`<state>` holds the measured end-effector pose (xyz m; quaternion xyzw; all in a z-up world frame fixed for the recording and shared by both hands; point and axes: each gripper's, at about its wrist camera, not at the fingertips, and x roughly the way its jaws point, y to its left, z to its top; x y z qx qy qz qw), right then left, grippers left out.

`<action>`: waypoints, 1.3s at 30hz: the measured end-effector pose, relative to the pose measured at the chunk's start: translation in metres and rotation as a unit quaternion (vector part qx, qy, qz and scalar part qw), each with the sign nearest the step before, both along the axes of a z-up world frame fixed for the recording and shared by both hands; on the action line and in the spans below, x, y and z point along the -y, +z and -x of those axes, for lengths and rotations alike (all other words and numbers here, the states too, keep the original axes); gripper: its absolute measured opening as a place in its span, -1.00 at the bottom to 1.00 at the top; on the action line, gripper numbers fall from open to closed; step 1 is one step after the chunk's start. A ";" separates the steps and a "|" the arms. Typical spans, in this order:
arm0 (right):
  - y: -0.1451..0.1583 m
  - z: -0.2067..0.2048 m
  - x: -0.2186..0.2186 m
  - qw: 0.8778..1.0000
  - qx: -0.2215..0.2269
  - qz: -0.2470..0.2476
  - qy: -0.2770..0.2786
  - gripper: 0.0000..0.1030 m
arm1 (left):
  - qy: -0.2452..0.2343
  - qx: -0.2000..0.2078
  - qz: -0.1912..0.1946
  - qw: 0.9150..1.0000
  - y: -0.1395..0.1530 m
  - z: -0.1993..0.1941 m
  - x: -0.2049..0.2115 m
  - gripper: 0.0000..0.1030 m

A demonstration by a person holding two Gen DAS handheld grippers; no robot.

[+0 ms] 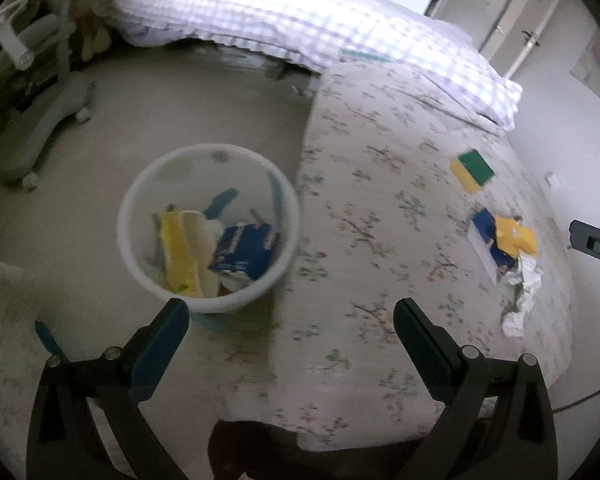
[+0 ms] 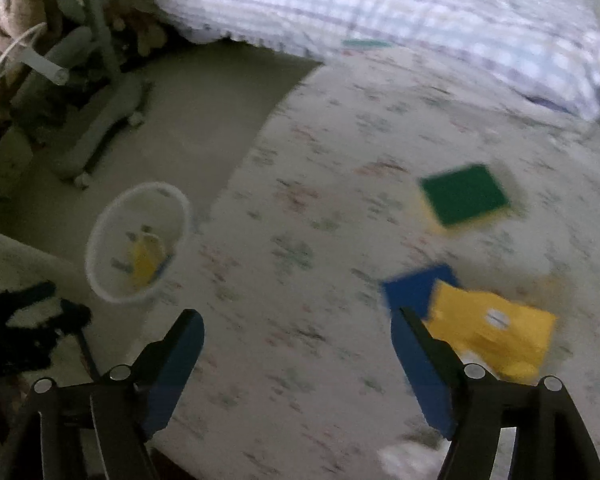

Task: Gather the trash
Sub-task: 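Reach and grasp the crumpled white paper with the right tool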

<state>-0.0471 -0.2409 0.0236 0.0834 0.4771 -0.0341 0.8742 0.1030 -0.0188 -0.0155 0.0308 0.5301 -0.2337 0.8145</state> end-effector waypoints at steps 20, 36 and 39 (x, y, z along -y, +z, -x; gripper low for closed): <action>-0.096 0.068 0.107 0.990 -0.093 -0.036 -0.096 0.58 | -0.084 -0.024 -0.042 0.995 0.004 0.026 0.078 1.00; -0.084 0.101 0.165 0.987 -0.048 -0.085 -0.126 -0.53 | -0.160 -0.053 -0.106 0.980 -0.002 0.028 0.189 0.99; -0.076 0.111 0.178 0.986 -0.037 -0.089 -0.135 -0.54 | -0.161 -0.048 -0.102 0.980 -0.001 0.016 0.214 0.99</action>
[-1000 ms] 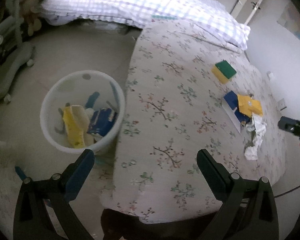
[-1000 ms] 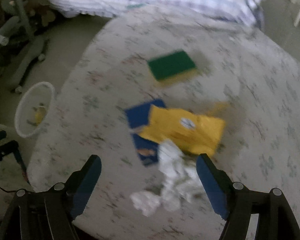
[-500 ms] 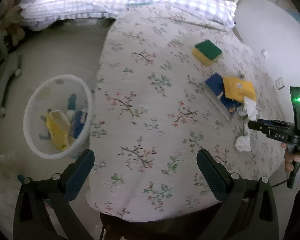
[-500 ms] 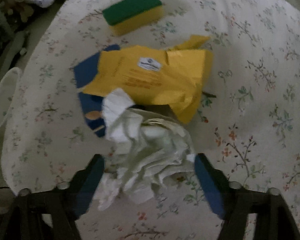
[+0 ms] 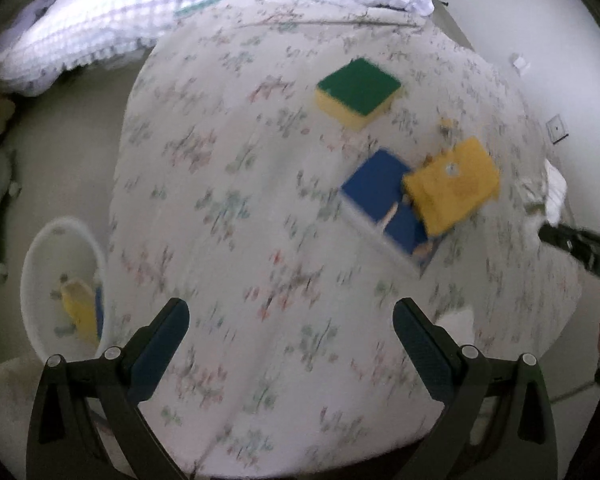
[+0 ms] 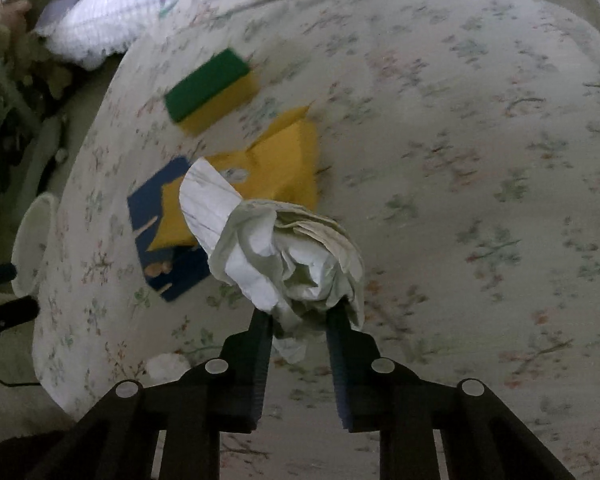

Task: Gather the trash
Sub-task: 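Reach and grasp the crumpled white paper with the right tool, then grasp the green-yellow sponge with the left tool while right tool holds the paper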

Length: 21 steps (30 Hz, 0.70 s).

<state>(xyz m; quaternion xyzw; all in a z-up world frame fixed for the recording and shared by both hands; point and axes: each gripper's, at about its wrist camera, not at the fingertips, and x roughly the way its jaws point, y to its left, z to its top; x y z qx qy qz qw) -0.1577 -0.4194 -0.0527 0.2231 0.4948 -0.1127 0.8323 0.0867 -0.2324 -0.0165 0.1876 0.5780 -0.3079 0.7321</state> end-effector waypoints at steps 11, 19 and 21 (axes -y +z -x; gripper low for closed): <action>0.009 0.017 0.052 0.999 0.013 -0.010 -0.033 -0.54 | -0.010 0.019 0.016 1.000 -0.010 -0.050 0.085 0.88; -0.005 0.003 0.076 0.999 0.009 -0.023 -0.034 -0.54 | -0.051 0.048 0.020 0.997 -0.023 -0.065 0.134 0.85; -0.008 0.000 0.078 0.999 0.007 -0.025 -0.034 -0.54 | -0.061 0.053 0.022 0.996 -0.028 -0.067 0.145 0.85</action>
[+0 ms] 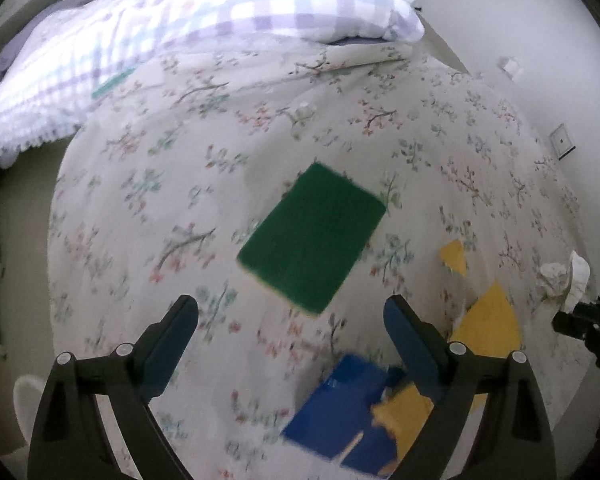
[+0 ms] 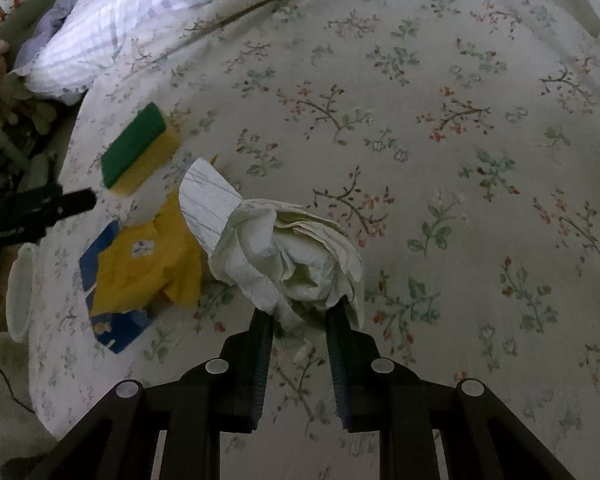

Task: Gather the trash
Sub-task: 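Grasp the green-yellow sponge with the left tool while right tool holds the paper, then carry sponge into wastebasket and open left tool while right tool carries paper over it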

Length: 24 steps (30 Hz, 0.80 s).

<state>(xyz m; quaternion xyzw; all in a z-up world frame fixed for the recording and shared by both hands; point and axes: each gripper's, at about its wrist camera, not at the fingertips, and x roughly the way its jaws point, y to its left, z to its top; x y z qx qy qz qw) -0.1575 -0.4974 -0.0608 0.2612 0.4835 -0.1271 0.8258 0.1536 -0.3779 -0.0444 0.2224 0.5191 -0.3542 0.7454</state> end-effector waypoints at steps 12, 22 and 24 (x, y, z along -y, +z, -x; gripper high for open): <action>-0.004 -0.014 0.004 1.000 -0.007 0.005 0.002 -0.54 | -0.023 0.002 -0.021 1.000 -0.016 -0.004 0.011 0.00; 0.013 -0.020 -0.016 1.000 0.001 0.011 0.007 -0.54 | 0.018 -0.011 0.007 1.000 0.020 0.003 -0.057 -0.03; 0.019 -0.023 -0.026 1.000 0.004 0.015 0.014 -0.54 | 0.025 -0.009 0.010 1.000 0.028 0.006 -0.077 -0.03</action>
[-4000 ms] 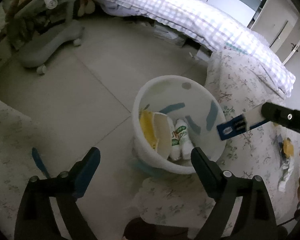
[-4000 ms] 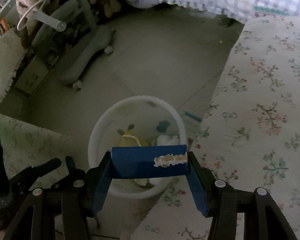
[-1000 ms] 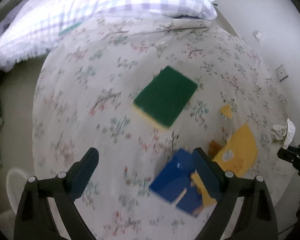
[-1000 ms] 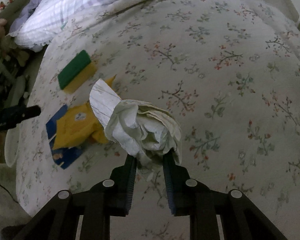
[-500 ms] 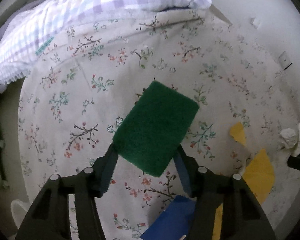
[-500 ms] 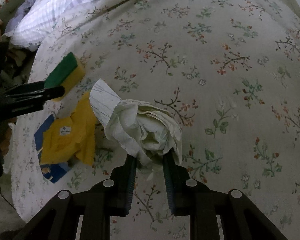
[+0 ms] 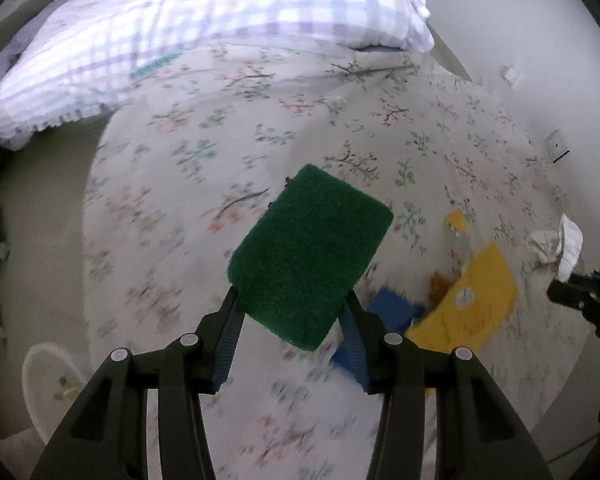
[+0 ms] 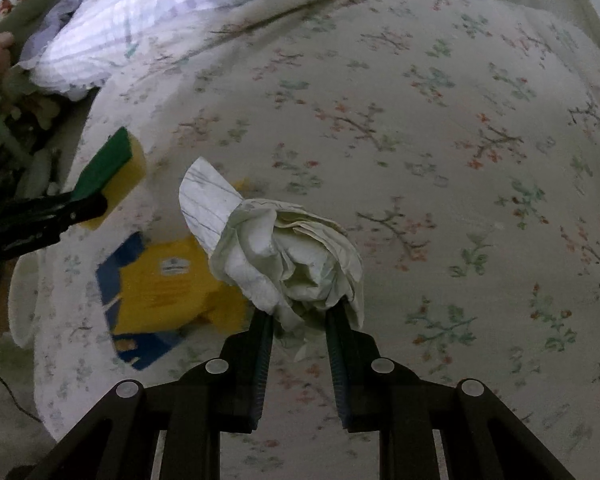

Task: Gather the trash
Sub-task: 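Carry sponge into wastebasket and open left tool while right tool carries paper over it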

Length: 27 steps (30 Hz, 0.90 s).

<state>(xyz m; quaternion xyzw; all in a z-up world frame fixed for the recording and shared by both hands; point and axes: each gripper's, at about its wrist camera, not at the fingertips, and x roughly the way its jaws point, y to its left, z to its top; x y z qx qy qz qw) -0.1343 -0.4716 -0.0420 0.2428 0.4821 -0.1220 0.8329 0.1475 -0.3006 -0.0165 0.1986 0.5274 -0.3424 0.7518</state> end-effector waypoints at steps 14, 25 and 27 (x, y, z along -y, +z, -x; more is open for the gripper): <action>0.032 -0.041 -0.097 0.997 0.024 0.013 0.069 -0.54 | 0.102 -0.005 0.045 0.994 0.024 0.000 -0.151 -0.03; 0.017 -0.097 -0.192 0.991 0.013 0.005 0.132 -0.54 | 0.181 -0.020 0.065 0.981 0.009 -0.011 -0.260 -0.03; 0.014 -0.108 -0.206 0.990 0.009 0.005 0.143 -0.54 | 0.194 -0.025 0.065 0.979 0.002 -0.015 -0.277 -0.02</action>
